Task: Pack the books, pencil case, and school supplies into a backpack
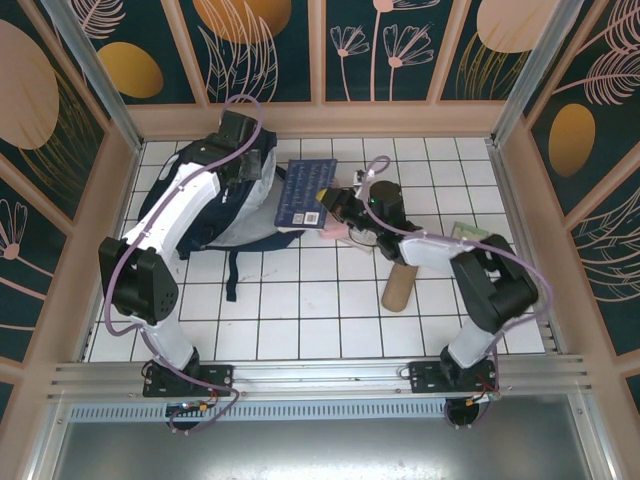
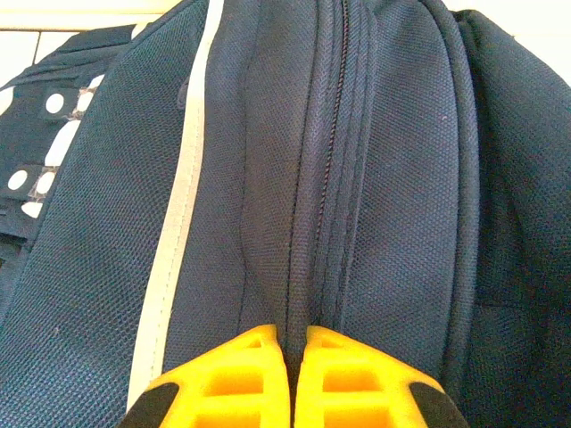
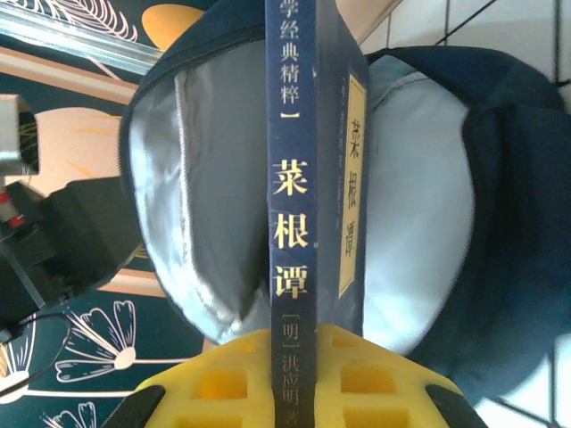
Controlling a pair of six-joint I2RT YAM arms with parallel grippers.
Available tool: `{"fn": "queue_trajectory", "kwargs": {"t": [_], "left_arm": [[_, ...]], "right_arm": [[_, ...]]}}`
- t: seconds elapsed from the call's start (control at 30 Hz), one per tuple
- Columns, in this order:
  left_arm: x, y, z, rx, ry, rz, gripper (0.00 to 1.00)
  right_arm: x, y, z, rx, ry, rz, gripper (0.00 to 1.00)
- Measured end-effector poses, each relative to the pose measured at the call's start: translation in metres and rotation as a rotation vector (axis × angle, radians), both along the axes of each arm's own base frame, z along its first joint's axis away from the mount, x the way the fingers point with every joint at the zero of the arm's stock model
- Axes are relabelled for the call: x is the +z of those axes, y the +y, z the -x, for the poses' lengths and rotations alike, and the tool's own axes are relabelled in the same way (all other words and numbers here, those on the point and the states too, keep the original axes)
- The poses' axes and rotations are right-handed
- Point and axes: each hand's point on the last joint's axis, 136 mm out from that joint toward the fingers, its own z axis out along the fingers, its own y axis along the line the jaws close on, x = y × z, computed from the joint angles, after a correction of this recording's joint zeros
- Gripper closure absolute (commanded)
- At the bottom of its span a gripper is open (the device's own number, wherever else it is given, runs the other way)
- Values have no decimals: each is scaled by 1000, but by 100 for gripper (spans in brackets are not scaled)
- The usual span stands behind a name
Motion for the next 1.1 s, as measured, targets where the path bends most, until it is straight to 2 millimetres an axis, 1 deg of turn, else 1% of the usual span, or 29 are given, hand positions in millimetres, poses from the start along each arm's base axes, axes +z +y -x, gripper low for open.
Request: {"fn": "queue_trajectory", "kwargs": {"t": [0.13,0.27,0.37,0.57,0.7,0.8,0.87,0.9,0.97,1.03,1.07,1.1], "left_arm": [[8,5,-1,8,3,61,100],[23,12,-6,21,-7,125,100],[34,15,-7,23,-14,160,100],[54,13,-7,15,-31,211,100],[58,8,-5,1,-23,243,100],[57,5,-4,-9,-15,259,100],[57,5,-3,-10,-13,260,100],[57,5,-3,-10,-13,260,100],[57,5,-3,-9,-13,259,100],[57,5,-3,-8,-12,258,100],[56,5,-3,-8,-11,257,100],[55,5,-4,-8,-10,257,100]], "right_arm": [[-5,35,-26,43,16,-65,100],[-9,73,-51,88,30,-139,100],[-12,99,-64,119,41,-192,100],[-22,148,-76,185,60,-265,100],[-32,181,-81,225,77,-253,100],[-45,201,-84,240,107,-222,100],[-58,212,-83,246,135,-187,100],[-63,216,-83,249,148,-170,96],[-72,226,-84,255,168,-138,69],[-76,230,-84,261,176,-119,48],[-74,231,-83,267,171,-118,40],[-68,231,-82,273,159,-120,36]]}}
